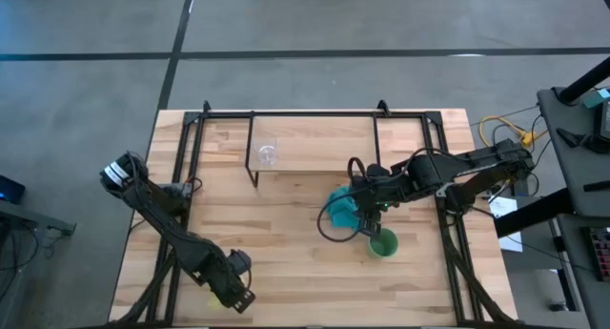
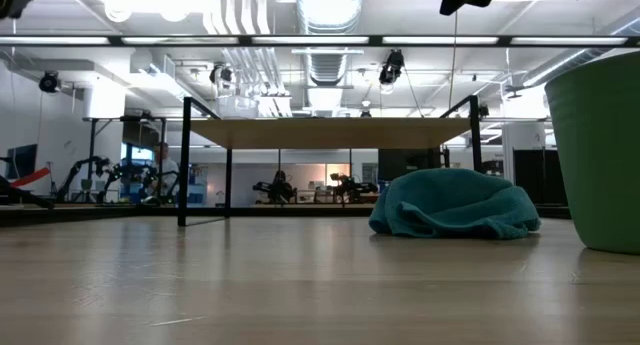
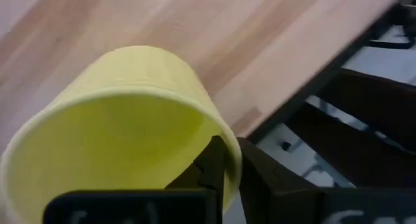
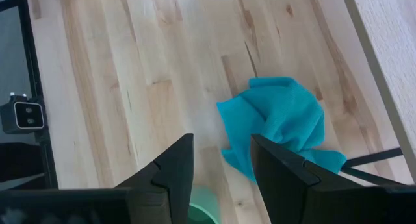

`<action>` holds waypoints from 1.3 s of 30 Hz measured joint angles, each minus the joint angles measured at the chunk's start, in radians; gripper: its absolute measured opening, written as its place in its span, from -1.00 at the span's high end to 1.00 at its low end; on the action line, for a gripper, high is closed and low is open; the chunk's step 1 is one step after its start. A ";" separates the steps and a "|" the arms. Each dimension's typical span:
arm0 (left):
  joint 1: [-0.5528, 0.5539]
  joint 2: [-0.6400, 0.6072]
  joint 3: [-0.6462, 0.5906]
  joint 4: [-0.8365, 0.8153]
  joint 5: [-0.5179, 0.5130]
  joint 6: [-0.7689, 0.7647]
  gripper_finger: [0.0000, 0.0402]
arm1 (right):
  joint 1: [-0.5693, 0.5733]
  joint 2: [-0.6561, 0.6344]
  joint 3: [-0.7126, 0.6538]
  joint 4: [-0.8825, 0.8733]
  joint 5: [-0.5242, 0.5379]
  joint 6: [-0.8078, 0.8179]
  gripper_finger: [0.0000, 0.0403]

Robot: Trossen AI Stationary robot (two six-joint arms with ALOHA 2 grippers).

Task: Stack small to large cups/mugs on shelf
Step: Put the yellow mug on the shelf

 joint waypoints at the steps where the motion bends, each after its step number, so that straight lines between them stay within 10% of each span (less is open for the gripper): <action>1: 0.003 -0.001 0.007 0.006 -0.001 0.001 0.95 | -0.001 0.000 0.000 0.000 0.001 -0.005 0.28; 24: 0.539 -0.007 0.265 -0.016 -0.157 0.760 1.00 | -0.039 0.000 0.000 0.010 0.025 -0.008 0.32; 39: 0.694 -0.007 0.495 -0.195 -0.279 0.935 1.00 | -0.039 0.000 0.000 0.012 0.080 -0.013 0.32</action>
